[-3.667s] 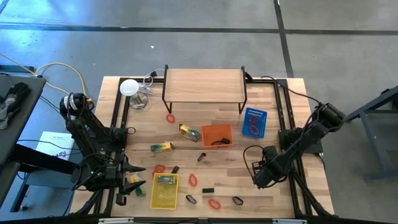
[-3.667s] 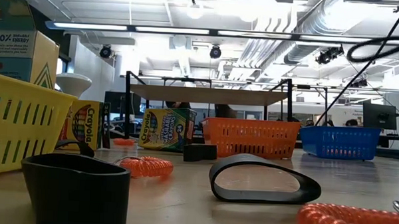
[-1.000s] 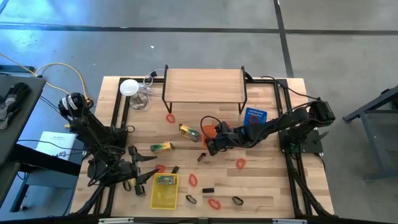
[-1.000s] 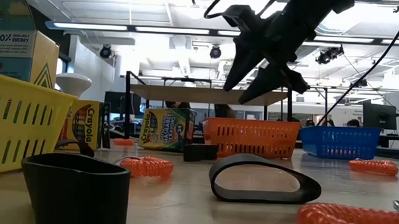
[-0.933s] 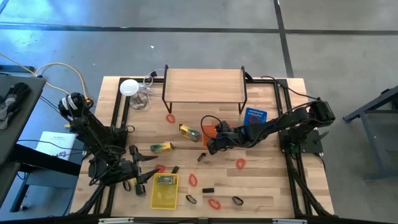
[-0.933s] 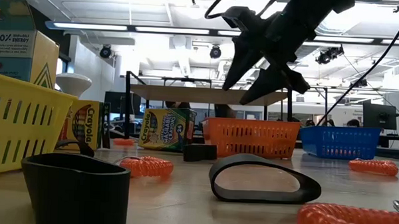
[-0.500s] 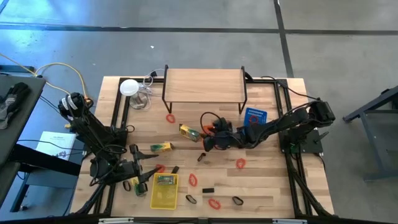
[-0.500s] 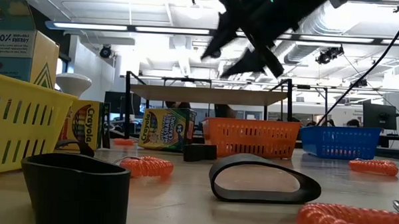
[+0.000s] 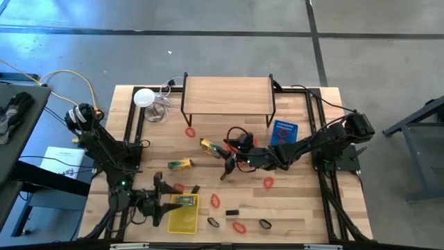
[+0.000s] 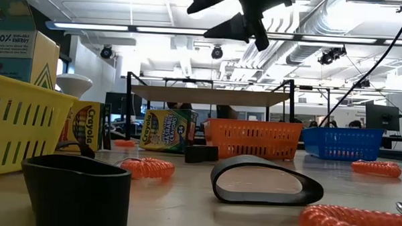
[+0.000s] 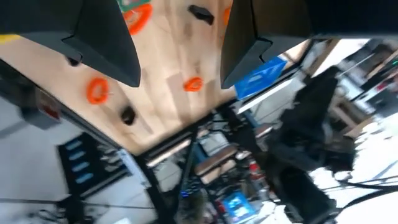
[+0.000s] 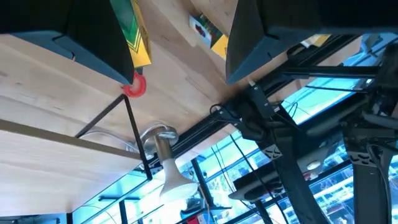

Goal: Pick & Place Office Desk Supplies
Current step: Put the rubberband into the orange bin

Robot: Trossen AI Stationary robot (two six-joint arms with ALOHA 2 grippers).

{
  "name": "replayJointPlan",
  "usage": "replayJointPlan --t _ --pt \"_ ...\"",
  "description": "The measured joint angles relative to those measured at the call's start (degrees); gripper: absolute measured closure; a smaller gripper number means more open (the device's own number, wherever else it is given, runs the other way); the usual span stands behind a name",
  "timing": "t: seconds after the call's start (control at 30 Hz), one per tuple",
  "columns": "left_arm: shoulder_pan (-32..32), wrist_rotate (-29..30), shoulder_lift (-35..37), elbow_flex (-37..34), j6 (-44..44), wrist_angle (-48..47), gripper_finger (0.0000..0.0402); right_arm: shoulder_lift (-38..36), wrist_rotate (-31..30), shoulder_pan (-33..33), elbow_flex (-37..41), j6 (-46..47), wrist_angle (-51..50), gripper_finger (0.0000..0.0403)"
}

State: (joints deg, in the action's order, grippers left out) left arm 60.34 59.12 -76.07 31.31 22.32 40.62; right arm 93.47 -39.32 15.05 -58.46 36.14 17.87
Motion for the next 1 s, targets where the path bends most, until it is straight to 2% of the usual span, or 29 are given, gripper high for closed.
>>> replayJointPlan --t 0.3,0.53,0.73,0.9,1.0 --pt "1.6 -4.6 0.0 0.0 1.7 -0.8 0.0188 0.0 -3.7 1.3 0.0 -4.6 0.0 0.016" --pt "2.1 -10.4 0.0 0.0 0.5 -3.9 0.0188 0.0 -9.6 4.1 0.0 -9.3 0.0 0.016" --pt "2.1 -12.1 0.0 0.0 -1.6 -5.7 0.0188 0.0 -10.2 5.7 -0.2 -14.0 0.3 0.016" --pt "2.1 -13.8 0.0 0.0 -1.7 -5.8 0.0188 0.0 -13.6 7.6 -3.6 -19.8 -0.3 0.016" --pt "2.1 -15.6 0.0 0.0 -1.8 -5.9 0.0188 0.0 -13.9 9.3 -7.7 -21.5 -6.0 0.016"
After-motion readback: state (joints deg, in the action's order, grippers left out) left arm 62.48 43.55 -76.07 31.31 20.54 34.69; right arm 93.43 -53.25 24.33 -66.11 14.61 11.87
